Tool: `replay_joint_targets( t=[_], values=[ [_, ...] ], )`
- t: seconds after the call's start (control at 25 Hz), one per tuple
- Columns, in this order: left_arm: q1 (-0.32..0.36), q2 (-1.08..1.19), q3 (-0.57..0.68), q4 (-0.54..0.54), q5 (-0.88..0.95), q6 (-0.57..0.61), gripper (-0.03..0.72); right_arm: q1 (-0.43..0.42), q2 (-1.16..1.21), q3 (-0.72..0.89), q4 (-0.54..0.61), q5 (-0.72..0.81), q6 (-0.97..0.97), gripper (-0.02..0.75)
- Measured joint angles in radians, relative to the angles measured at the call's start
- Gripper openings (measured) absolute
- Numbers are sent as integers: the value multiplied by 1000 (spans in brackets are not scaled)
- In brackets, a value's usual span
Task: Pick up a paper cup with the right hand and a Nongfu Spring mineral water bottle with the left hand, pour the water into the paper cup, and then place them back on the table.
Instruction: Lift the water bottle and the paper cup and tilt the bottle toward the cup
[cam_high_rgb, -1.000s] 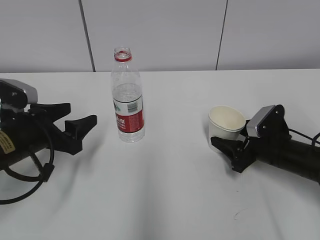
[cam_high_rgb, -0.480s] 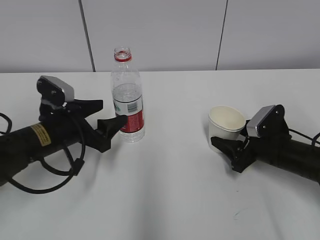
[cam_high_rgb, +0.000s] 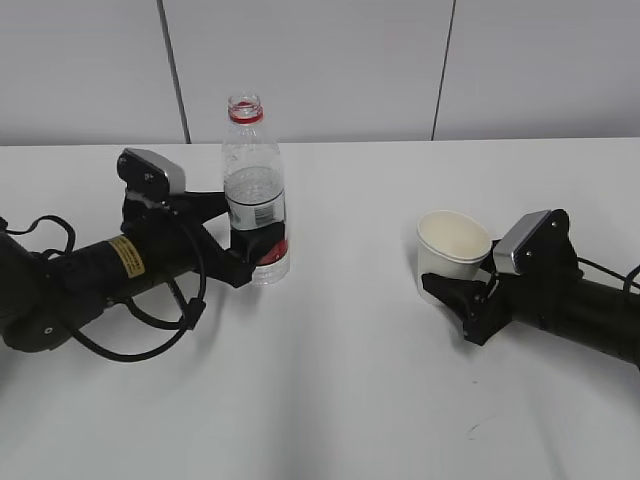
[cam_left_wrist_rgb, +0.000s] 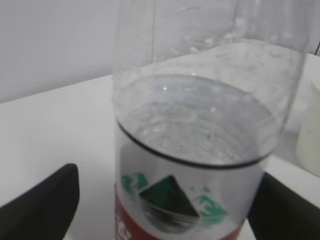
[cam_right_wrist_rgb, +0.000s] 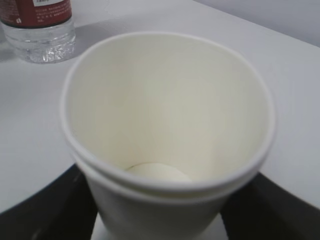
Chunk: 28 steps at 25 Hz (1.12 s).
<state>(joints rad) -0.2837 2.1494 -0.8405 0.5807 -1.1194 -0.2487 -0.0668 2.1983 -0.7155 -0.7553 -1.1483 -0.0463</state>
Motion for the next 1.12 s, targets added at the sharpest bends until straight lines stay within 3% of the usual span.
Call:
replay_joint_targets(
  t=[0.28, 0.88, 1.12],
  values=[
    [0, 22, -16, 4, 15, -1, 585, 0, 0, 0, 0, 0, 15, 500],
    [-2, 22, -15, 7, 36, -5, 339, 0, -15, 0, -71, -1, 46, 499],
    [-2, 19, -15, 7, 42, 0, 309, 0, -42, 0, -113, -1, 87, 499]
  ],
)
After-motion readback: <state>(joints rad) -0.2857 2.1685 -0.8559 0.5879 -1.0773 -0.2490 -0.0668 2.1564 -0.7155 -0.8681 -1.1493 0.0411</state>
